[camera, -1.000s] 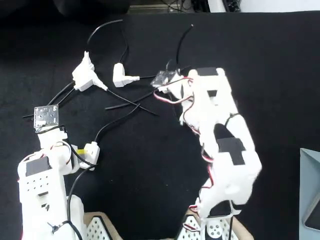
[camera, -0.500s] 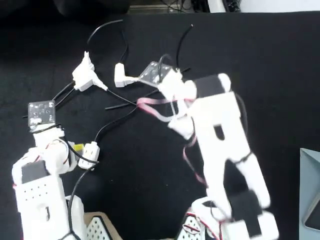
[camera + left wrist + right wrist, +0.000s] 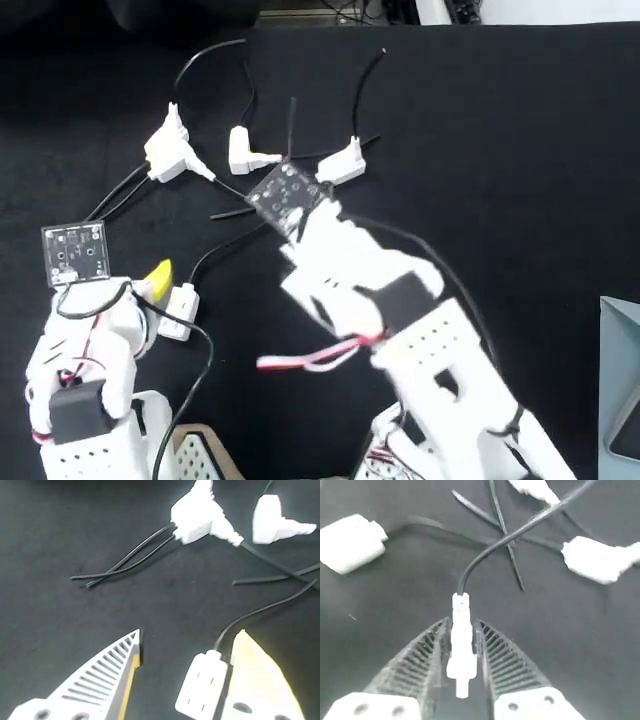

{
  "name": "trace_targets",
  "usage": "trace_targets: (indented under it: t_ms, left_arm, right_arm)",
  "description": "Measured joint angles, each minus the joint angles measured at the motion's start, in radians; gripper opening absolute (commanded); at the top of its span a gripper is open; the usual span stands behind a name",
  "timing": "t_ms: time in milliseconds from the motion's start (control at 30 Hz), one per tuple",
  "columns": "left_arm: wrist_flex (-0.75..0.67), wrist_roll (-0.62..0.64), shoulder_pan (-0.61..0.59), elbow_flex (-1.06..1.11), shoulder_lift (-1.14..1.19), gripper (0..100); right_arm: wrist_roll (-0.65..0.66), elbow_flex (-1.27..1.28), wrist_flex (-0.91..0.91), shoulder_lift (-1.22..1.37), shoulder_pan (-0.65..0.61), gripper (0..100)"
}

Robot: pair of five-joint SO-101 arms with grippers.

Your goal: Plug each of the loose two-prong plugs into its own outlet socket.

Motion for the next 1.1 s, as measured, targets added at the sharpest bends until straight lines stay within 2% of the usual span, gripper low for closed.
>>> trace_targets:
  t_ms: [233,400,600,933,1100]
  left_arm:
    - [-0.173,0.086,0.060,0.098,0.003,29]
    - [-0.216,0.100,0.074,0.138,-0.005,29]
    - [-0.183,0.104,0.213,0.141,-0.011,29]
    - [-0.071,0.078,0.245,0.129,-0.207,29]
    - [-0.058,0.037,0.295,0.129,-0.209,29]
  right_arm:
    - [-0.157,0.100,-0.203,-0.069,-0.198,1.1]
    - [-0.198,0.160,-0.307,-0.069,-0.298,1.1]
    - [-0.199,0.227,-0.394,-0.069,-0.316,1.1]
    - [-0.201,0.264,-0.402,-0.069,-0.318,1.1]
    - [-0.201,0.282,-0.402,-0.069,-0.318,1.1]
